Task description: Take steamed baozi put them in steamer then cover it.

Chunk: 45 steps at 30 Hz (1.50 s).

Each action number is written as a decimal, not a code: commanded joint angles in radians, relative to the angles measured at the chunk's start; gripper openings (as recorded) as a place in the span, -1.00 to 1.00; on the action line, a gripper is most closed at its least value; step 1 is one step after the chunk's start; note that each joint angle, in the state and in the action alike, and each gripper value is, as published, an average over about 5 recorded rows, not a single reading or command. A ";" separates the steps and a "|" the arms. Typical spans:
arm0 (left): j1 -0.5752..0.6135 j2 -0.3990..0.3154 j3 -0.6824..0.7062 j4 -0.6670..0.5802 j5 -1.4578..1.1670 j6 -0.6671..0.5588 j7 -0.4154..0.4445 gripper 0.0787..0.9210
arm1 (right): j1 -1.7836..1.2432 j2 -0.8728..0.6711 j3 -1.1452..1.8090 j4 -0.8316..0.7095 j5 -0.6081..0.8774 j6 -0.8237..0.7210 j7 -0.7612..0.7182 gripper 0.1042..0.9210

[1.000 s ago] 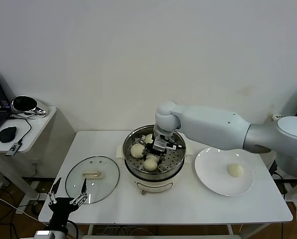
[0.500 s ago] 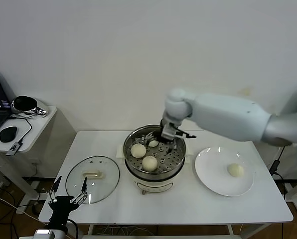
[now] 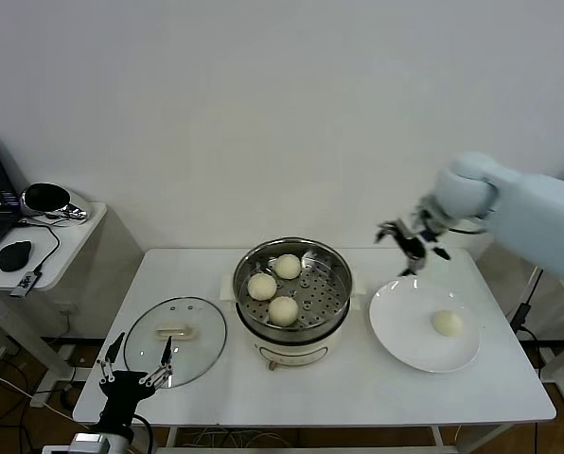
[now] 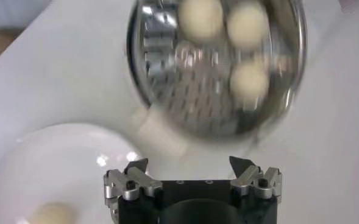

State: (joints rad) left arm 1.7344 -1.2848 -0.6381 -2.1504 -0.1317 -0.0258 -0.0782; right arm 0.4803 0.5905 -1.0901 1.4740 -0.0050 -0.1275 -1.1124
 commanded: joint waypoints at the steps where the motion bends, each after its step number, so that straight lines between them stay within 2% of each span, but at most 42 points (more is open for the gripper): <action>1: 0.003 0.002 0.005 -0.001 0.006 0.000 0.000 0.77 | -0.503 -0.244 0.431 -0.061 -0.151 -0.099 -0.009 0.76; 8: 0.015 -0.007 -0.001 -0.007 0.017 0.001 0.000 0.77 | -0.678 -0.139 0.615 -0.243 -0.249 -0.006 -0.017 0.76; 20: 0.040 -0.021 -0.021 -0.015 0.022 0.000 0.001 0.77 | -0.711 0.073 0.665 -0.490 -0.358 0.061 -0.011 0.76; 39: 0.037 -0.026 -0.023 -0.004 0.021 -0.002 0.000 0.77 | -0.695 0.211 0.670 -0.605 -0.407 0.071 0.034 0.76; 45: 0.036 -0.027 -0.024 -0.001 0.020 -0.003 -0.001 0.77 | -0.686 0.214 0.669 -0.613 -0.432 0.063 0.031 0.66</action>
State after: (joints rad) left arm 1.7697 -1.3114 -0.6608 -2.1522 -0.1112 -0.0279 -0.0784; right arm -0.1945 0.7703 -0.4350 0.9018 -0.4028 -0.0660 -1.0869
